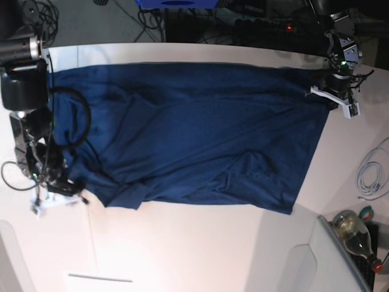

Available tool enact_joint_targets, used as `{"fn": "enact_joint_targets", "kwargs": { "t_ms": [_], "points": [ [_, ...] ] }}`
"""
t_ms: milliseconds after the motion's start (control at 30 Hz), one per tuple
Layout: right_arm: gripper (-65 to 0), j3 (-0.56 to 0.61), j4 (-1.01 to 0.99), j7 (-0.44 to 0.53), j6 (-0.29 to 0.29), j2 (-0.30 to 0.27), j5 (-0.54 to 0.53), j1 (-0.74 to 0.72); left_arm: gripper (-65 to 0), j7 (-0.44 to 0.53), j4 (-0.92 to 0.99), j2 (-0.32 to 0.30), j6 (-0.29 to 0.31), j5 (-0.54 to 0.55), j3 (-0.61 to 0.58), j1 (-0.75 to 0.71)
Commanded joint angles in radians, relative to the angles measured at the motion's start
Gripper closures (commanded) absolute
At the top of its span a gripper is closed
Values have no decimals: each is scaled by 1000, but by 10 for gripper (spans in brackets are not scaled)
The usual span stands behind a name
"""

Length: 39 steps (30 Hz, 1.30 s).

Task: Layout the t-shirt on the table in an organized manner, then fold the t-shirt properly
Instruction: 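Drag the held shirt edge with the right gripper along the table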

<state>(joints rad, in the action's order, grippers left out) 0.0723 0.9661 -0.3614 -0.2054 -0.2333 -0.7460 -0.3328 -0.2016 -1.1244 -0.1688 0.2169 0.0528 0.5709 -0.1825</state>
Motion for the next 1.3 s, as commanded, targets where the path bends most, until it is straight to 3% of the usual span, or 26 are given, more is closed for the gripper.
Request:
{"fn": "enact_joint_targets", "kwargs": {
  "t_ms": [0,267,467,633,800,1000,1267],
  "points": [
    [-336,21,58,-4,10,-10,1,-12,0,-26,-7,-10,-1,-14,2,2],
    [-339,179,98,-54,1,-8,0,13,0,-26,-6,-10,-1,-14,2,-2],
    [-339,261,103,-54,-121,-11,1,25,0,-26,-3,-11,-1,-14,2,-2],
    [-333,295,96,-51,-131,-19,7,25,0,-26,-3,-11,-1,-14,2,-2],
    [-186,286,95,-49,-131,-8,190,25,0,-26,-1,-15,-1,-14,2,-2],
    [0,241,95,-49,-130,7,257,24,0,-26,0,-15,-1,-14,2,-2],
    [0,182,95,-49,-124,2,357,-5,0,-25,-7,-16,-1,-14,2,-16]
  ]
}}
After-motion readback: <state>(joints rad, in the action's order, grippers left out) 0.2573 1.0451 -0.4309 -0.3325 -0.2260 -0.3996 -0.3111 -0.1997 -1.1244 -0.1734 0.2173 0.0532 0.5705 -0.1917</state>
